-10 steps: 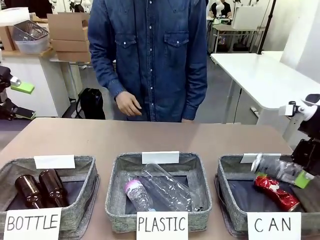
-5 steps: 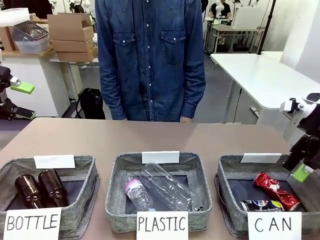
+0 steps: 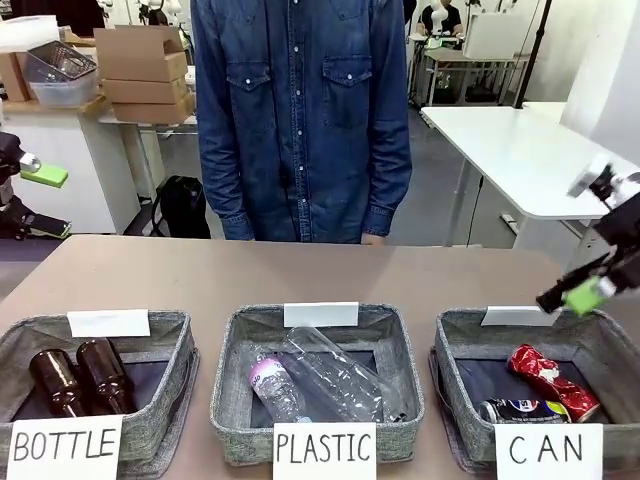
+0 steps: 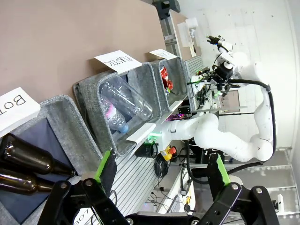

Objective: Sort the can waste into the basket.
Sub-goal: Pick up the can waste from the table and place it in the right Fabric basket.

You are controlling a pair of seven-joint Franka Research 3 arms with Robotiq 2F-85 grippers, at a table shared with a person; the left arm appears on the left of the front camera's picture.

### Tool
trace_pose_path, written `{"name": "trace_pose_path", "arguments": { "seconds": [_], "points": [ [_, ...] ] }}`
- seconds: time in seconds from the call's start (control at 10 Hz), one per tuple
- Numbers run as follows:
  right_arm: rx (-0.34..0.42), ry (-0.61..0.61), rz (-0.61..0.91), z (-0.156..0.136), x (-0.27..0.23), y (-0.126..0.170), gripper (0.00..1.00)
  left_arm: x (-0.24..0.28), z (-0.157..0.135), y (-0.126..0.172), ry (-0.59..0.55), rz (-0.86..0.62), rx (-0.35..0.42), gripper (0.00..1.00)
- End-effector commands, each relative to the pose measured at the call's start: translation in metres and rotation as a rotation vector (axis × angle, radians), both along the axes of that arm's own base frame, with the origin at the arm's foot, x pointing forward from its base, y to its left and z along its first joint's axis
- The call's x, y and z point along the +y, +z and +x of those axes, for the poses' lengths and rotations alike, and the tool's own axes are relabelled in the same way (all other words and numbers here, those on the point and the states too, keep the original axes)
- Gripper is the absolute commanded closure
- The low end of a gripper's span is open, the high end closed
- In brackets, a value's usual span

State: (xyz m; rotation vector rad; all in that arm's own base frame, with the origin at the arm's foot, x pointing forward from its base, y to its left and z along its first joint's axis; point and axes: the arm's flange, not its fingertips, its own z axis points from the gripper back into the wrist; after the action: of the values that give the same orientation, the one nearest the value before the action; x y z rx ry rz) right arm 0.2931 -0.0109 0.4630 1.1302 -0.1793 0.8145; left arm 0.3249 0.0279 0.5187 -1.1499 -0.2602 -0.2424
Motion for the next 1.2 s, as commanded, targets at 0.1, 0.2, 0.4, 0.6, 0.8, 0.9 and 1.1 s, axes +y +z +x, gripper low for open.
{"name": "trace_pose_path", "arguments": {
  "seconds": [0.1,0.2,0.4,0.6,0.8,0.9,1.1],
  "points": [
    [0.393,-0.474,1.192,0.017,-0.017,-0.002,0.0,0.001,-0.001,-0.001,-0.014,-0.003,-0.014,0.0],
    [0.058,-0.02,0.158,0.003,-0.008,0.005,0.0,0.001,-0.001,-0.001,-0.014,-0.003,-0.014,0.0],
    [0.058,-0.02,0.158,0.003,-0.008,0.005,0.0,0.001,-0.001,-0.001,-0.014,-0.003,-0.014,0.0],
    [0.058,-0.02,0.158,0.003,-0.008,0.005,0.0,0.001,-0.001,-0.001,-0.014,-0.003,-0.014,0.0],
    [0.058,-0.02,0.158,0.003,-0.008,0.005,0.0,0.001,-0.001,-0.001,-0.014,-0.003,-0.014,0.0],
    [0.058,-0.02,0.158,0.003,-0.008,0.005,0.0,0.001,-0.001,-0.001,-0.014,-0.003,-0.014,0.0],
    [0.058,-0.02,0.158,0.003,-0.008,0.005,0.0,0.001,-0.001,-0.001,-0.014,-0.003,-0.014,0.0]
  ]
}}
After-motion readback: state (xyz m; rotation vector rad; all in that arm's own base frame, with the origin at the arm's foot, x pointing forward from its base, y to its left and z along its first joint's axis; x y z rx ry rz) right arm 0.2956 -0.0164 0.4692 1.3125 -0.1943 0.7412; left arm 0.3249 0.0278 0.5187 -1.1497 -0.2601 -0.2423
